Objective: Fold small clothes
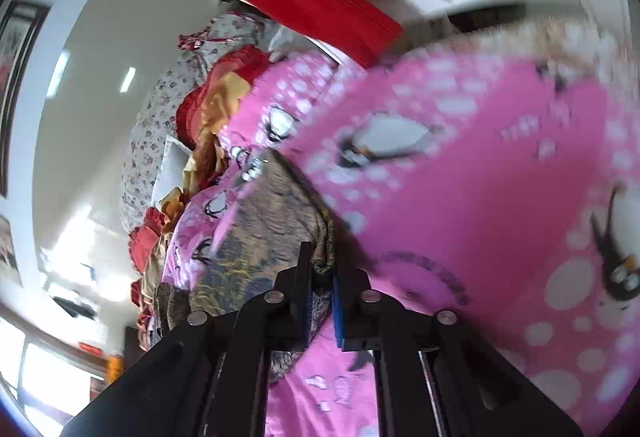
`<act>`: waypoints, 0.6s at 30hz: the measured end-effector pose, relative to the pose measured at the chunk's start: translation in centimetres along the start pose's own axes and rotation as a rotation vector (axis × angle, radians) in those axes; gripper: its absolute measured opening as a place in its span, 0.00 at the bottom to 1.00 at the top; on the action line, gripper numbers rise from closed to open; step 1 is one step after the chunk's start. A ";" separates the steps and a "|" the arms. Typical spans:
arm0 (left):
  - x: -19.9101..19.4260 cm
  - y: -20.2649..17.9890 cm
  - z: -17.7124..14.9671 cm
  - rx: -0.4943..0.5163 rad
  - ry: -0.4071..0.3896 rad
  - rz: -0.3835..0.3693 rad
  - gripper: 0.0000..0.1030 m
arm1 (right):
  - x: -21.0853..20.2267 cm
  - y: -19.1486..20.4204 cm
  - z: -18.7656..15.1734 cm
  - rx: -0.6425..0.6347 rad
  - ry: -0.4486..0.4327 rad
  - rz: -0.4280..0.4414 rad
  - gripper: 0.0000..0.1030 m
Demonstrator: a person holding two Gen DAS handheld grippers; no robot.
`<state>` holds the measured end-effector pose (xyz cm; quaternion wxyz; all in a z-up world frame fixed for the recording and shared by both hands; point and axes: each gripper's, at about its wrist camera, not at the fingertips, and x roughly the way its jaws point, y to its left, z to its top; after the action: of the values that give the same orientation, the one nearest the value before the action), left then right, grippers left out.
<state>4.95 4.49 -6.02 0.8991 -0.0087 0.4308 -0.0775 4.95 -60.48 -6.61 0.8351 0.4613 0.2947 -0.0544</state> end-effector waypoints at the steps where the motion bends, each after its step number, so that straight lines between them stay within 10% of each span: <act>1: 0.0 0.0 0.0 -0.001 0.000 -0.002 0.73 | -1.1 1.7 0.6 -0.046 -0.018 0.014 0.07; 8: -0.2 0.5 0.0 -0.022 -0.005 -0.028 0.74 | -11.1 13.4 7.3 -0.307 -0.233 -0.010 0.07; 18: -0.1 0.3 0.0 -0.009 0.001 -0.030 0.78 | -9.9 25.2 -0.1 -0.551 -0.078 -0.058 0.07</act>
<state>4.93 4.82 -5.99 0.8976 -0.0194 0.4313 -0.0889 5.94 -47.87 17.37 0.9380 0.2057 0.2788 -0.0137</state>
